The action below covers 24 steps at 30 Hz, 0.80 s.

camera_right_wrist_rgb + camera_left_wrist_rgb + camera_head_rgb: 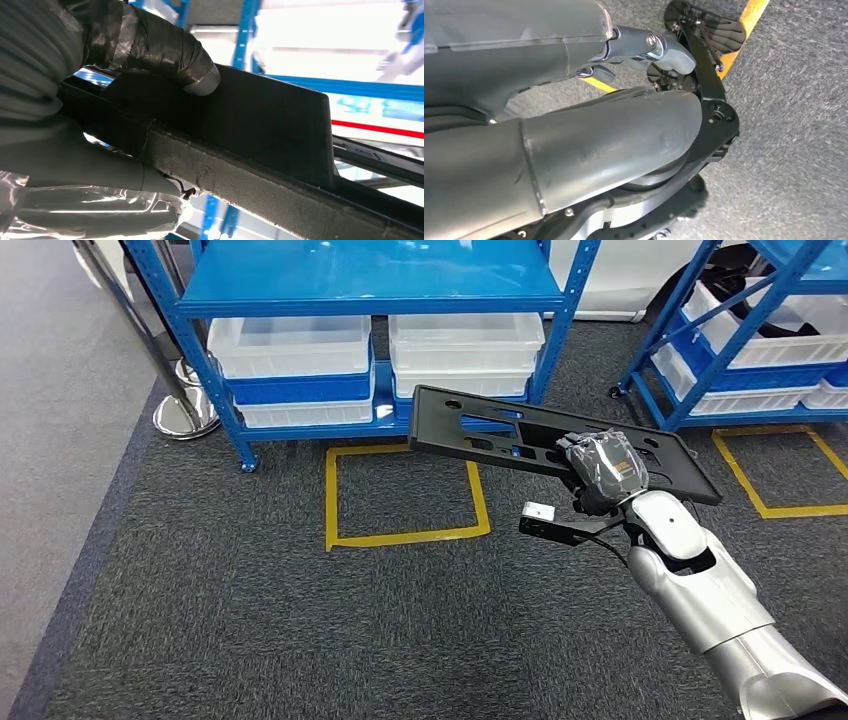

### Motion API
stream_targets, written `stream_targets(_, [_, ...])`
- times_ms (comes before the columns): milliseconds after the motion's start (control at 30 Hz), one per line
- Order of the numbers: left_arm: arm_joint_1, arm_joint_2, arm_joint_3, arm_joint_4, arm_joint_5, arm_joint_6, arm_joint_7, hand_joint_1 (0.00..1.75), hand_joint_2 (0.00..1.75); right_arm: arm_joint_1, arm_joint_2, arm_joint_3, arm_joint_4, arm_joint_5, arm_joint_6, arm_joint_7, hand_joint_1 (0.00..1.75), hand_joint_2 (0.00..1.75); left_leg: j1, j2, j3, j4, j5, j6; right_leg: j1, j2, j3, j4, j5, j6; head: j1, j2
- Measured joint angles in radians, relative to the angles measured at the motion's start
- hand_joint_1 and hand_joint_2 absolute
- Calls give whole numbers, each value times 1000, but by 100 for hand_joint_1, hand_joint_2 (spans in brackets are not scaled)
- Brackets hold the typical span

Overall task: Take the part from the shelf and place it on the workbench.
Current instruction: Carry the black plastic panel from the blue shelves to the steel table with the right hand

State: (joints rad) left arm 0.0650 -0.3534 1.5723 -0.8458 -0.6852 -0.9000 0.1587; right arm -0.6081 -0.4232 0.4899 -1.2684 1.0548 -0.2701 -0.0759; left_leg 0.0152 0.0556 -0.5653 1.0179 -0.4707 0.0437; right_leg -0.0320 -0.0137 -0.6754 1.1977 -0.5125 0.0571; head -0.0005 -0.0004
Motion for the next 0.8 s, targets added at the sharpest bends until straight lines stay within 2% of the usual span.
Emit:
stream_targets(67, [-2, -2, 0, 0, 0, 5, -1, 0, 0, -2, -1, -3, -2, 0, 0, 0, 175, 175, -5, 19, 1, 3, -3, -8, 9, -41, 70, -123, 34, -8, 0, 0])
stream_targets(100, [-3, -3, 0, 0, 0, 7, -1, 0, 0, -3, -2, -4, -3, 0, 0, 0, 175, 175, -8, 28, 2, 5, -4, -13, 14, -54, 86, -156, 39, -15, 0, 0])
stream_targets(133, [-3, -3, 0, 0, 0, 9, -1, 0, 0, -3, -3, -4, -4, 0, 0, 0, 175, 175, -11, 37, 2, 4, -5, -18, 19, -56, 87, -165, 37, -23, -1, 0])
stream_targets(200, [-5, -4, 0, 0, 0, 12, 0, 0, 0, 0, -5, -4, -6, 0, 0, 0, 175, 175, -11, 49, 3, 5, -7, -30, 17, -34, 82, -169, 44, -37, -1, 0])
stream_targets(233, [-6, -4, 0, 0, 0, 13, 0, 0, 0, 0, -6, -4, -7, 0, 0, 0, 175, 175, -10, 40, 0, 13, -17, -36, 15, -24, 80, -172, 49, -45, -1, 0])
stream_targets(267, [-6, -4, -1, 0, 0, 16, 0, 0, 0, 1, -7, -4, -9, 0, 1, 2, 175, 175, -7, 21, -11, 41, -39, -39, 13, -15, 79, -176, 54, -53, -1, 0])
stream_targets(333, [-5, -4, 0, 1, 1, 29, 2, 0, 0, 6, -5, -4, -17, 5, 5, 8, 175, 175, -4, -27, -57, 154, -109, -42, 12, 3, 73, -177, 60, -63, -1, 0])
stream_targets(367, [-4, -4, 0, 1, 1, 38, 5, 0, 0, 11, -3, -4, -21, 11, 9, 14, 175, 175, -3, -40, -86, 223, -141, -42, 13, 13, 70, -176, 61, -65, -1, 0])
stream_targets(400, [-4, -4, 0, 2, 1, 48, 9, 0, 0, 19, 0, -3, -25, 19, 14, 21, 175, 175, -3, -46, -106, 271, -157, -42, 14, 24, 67, -174, 62, -66, -1, 0])
stream_targets(433, [-4, -4, 0, 2, 2, 57, 12, 0, 0, 28, 4, -2, -28, 28, 17, 27, 175, 175, -4, -48, -110, 285, -152, -41, 15, 37, 65, -171, 63, -66, -1, 0])
stream_targets(467, [-4, -4, 0, 2, 2, 63, 15, 0, 0, 36, 7, -2, -30, 35, 19, 33, 175, 175, -3, -51, -96, 261, -129, -40, 16, 49, 63, -168, 63, -66, -1, 0])
stream_targets(500, [-4, -4, 0, 2, 2, 68, 17, 0, 0, 42, 11, -1, -33, 40, 19, 36, 175, 175, -3, -59, -67, 202, -93, -37, 16, 62, 62, -163, 62, -65, -1, 0])
stream_targets(567, [-5, -4, 0, 2, 3, 74, 18, 0, 0, 46, 17, 0, -40, 46, 20, 41, 175, 175, -1, -98, -9, 78, -44, -31, 17, 87, 54, -152, 62, -61, 0, 0])
stream_targets(600, [-5, -5, 0, 2, 3, 75, 19, 0, 0, 46, 21, 0, -42, 48, 20, 43, 175, 175, 0, -115, 7, 42, -35, -29, 16, 98, 49, -148, 63, -55, 0, 0])
stream_targets(633, [-5, -5, 0, 2, 3, 77, 21, 0, 0, 47, 23, 0, -44, 51, 20, 45, 175, 175, -1, -123, 11, 30, -37, -28, 14, 109, 43, -147, 67, -47, 0, 0])
stream_targets(700, [-7, -5, 0, 2, 2, 83, 25, 0, 0, 55, 27, 0, -48, 57, 19, 49, 175, 175, -2, -106, 12, 21, -29, -19, 9, 126, 35, -151, 75, -31, -1, 0])
stream_targets(733, [-9, -5, 0, 2, 0, 88, 26, 0, 0, 61, 27, 0, -50, 61, 18, 51, 175, 175, -1, -95, 14, 14, -23, -12, 9, 117, 32, -149, 72, -25, 0, 0])
stream_targets(767, [-11, -4, 0, 3, -4, 94, 26, 0, 0, 65, 28, 0, -54, 67, 17, 54, 175, 175, 1, -83, 15, 7, -16, -5, 10, 96, 22, -130, 58, -20, 2, 0])
stream_targets(800, [-12, -4, 0, 4, -11, 101, 25, 0, 0, 69, 30, 0, -58, 75, 15, 57, 175, 175, 3, -71, 15, 1, -12, 0, 11, 69, 4, -90, 33, -17, 3, 0])
